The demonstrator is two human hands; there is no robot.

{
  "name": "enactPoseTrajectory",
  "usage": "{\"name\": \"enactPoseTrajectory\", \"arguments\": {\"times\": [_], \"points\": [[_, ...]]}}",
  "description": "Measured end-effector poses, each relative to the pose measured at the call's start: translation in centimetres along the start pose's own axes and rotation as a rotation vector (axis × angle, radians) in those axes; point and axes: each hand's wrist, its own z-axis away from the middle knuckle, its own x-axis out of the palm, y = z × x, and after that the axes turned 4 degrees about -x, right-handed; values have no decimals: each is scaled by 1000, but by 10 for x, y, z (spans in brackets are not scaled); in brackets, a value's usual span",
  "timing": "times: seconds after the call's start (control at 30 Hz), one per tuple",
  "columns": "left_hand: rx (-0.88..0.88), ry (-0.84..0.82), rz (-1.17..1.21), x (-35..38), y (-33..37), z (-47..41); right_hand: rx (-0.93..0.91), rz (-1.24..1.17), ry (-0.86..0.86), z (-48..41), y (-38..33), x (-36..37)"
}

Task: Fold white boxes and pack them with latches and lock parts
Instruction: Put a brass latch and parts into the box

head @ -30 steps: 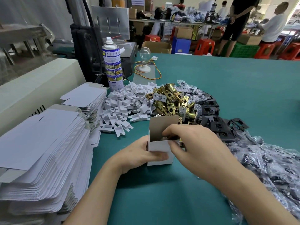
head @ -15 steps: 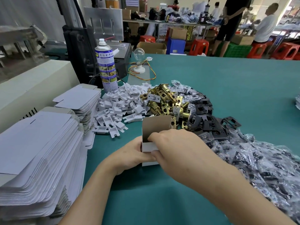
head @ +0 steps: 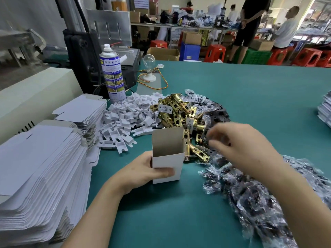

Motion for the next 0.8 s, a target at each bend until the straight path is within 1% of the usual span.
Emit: {"name": "enactPoseTrajectory", "arguments": {"times": [0.07, 0.1, 0.17, 0.27, 0.47, 0.6, 0.7, 0.8], "points": [[2, 6, -12, -1, 0, 0, -14, 149, -265, 2, 11, 4], [4, 8, -20, -1, -1, 0, -28, 194, -350, 4, 13, 8], [9, 13, -19, -1, -1, -1, -53, 264, -443, 9, 13, 16], [25, 15, -8, 0, -1, -1, -65, 368, -489, 12, 13, 26], [40, 57, 30, -2, -2, -3, -23, 381, -449, 14, 10, 44], [32, 50, 28, -3, -3, -2, -47, 305, -340, 14, 13, 46], [24, 46, 29, -3, -2, -2, -58, 183, -227, 13, 13, 45], [20, 41, 18, -2, -1, -1, -14, -84, -117, 9, 6, 35]]}}
